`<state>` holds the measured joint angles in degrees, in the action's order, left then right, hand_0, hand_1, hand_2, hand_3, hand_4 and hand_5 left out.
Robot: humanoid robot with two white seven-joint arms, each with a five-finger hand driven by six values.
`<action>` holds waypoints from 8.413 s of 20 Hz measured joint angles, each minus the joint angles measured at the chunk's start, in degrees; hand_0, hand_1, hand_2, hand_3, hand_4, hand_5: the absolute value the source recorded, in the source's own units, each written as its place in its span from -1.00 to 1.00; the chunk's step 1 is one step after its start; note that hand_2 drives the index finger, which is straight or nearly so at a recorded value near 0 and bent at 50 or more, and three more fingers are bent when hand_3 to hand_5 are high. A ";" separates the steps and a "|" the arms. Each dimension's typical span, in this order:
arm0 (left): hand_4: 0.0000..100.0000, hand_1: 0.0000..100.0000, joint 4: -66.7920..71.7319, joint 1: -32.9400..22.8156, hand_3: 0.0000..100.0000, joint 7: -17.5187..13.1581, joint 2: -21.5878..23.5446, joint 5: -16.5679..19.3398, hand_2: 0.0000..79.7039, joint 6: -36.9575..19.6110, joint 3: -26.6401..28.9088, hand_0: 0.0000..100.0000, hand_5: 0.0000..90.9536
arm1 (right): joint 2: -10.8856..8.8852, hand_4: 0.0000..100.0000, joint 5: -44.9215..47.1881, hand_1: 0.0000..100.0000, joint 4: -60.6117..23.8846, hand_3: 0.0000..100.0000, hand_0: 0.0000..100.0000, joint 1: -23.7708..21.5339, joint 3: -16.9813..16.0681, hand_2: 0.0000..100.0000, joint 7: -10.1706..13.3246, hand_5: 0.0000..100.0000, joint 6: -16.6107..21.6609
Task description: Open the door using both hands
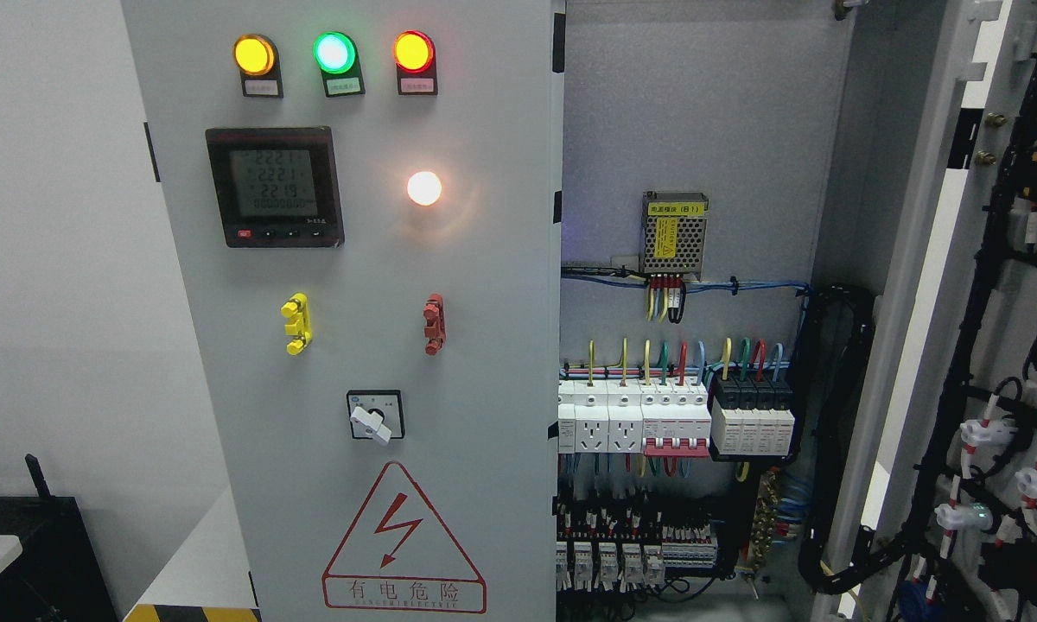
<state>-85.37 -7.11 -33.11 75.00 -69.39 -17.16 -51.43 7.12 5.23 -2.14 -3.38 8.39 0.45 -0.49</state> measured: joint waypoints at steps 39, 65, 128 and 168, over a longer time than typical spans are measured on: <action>-1.00 -1.00 78.76 6.40 -1.00 13.67 -70.03 67.03 -1.00 9.96 41.40 -1.00 -1.00 | -0.52 -1.00 -0.05 -1.00 -7.41 -1.00 -0.24 -0.56 -0.57 -1.00 0.06 -1.00 0.00; -1.00 -1.00 84.75 7.10 -1.00 18.07 -76.80 80.35 -1.00 12.43 65.30 -1.00 -1.00 | -2.43 -1.00 0.01 -1.00 -22.56 -1.00 -0.23 -7.64 -0.68 -1.00 0.25 -1.00 0.11; -1.00 -1.00 85.37 7.11 -1.00 17.82 -77.45 71.51 -1.00 11.17 55.28 -1.00 -1.00 | -7.95 -1.00 0.00 -1.00 -98.98 -1.00 -0.24 -38.47 1.65 -1.00 -5.18 -1.00 24.51; -1.00 -1.00 85.37 7.11 -1.00 17.82 -77.47 71.50 -1.00 11.44 55.24 -1.00 -1.00 | -7.14 -1.00 0.12 -1.00 -102.05 -1.00 -0.24 -5.35 1.26 -1.00 -4.95 -1.00 11.96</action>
<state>0.00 0.00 -15.29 -2.47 2.11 -5.73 3.81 -0.03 5.35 -104.18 -8.73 9.65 -4.49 11.47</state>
